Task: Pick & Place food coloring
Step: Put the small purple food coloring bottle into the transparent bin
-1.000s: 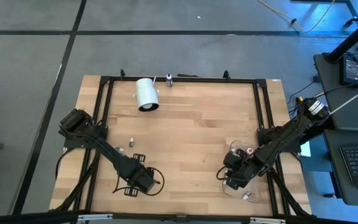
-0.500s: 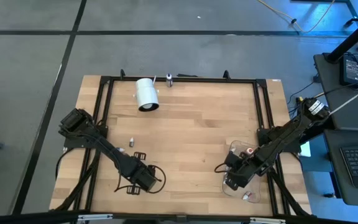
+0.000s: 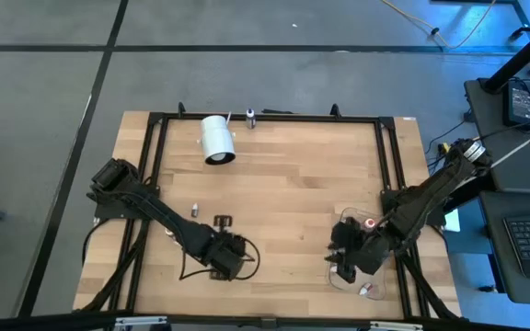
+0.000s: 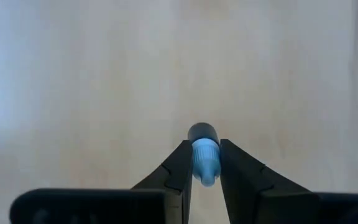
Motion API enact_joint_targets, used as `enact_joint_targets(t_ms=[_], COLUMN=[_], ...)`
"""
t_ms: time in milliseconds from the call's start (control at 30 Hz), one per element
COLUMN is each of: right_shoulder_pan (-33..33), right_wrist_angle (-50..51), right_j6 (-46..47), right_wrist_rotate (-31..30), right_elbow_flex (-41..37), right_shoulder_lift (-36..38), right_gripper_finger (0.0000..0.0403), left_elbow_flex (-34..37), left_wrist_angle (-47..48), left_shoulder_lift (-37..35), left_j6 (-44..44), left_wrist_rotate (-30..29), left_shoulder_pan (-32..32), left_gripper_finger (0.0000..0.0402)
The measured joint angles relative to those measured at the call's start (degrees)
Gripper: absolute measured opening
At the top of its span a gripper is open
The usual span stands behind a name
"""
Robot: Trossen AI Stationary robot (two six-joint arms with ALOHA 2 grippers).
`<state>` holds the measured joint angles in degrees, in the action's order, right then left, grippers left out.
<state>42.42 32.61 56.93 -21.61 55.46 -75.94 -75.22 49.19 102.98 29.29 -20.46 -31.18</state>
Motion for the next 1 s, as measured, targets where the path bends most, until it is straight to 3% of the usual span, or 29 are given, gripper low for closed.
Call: enact_joint_targets(t_ms=[133, 200, 267, 367, 600, 800, 1000], right_shoulder_pan=[0.25, -0.15, -0.87, -2.43, -5.11, -5.88, -7.13], right_wrist_angle=[-15.36, -22.51, -25.98, -25.96, -21.39, -24.56, -25.44], right_j6=[-29.79, -42.57, -50.45, -51.36, -46.68, -49.02, -48.36], right_wrist_rotate=[-16.28, -18.69, -16.92, -11.35, -5.45, -8.25, -9.88], right_elbow_flex=[1.59, 1.51, 1.51, 1.49, 1.45, 1.43, 1.4], right_shoulder_lift=[-1.2, -1.99, -2.38, -2.45, -2.98, -6.36, -8.15], right_gripper_finger=[0.0172, 0.0172, 0.0176, 0.0194, 0.0249, 0.0259, 0.0245], left_elbow_flex=[-2.18, -2.42, -2.36, -2.34, -2.29, -2.27, -2.27], left_wrist_angle=[-9.71, -16.05, -21.67, -28.82, -40.09, -46.11, -50.07], left_shoulder_lift=[0.0, 0.0, 0.0, 0.0, 0.0, 0.0, 0.0], left_j6=[-1.06, -4.11, -7.78, -13.94, -23.08, -27.71, -30.57], left_wrist_rotate=[-9.83, -11.52, -13.07, -14.02, -13.65, -13.25, -13.03], left_shoulder_pan=[1.94, 2.59, 2.8, 2.79, 2.79, 3.03, 3.77], left_gripper_finger=[0.0058, 0.0058, 0.0058, 0.0059, 0.0059, 0.0059, 0.0059])
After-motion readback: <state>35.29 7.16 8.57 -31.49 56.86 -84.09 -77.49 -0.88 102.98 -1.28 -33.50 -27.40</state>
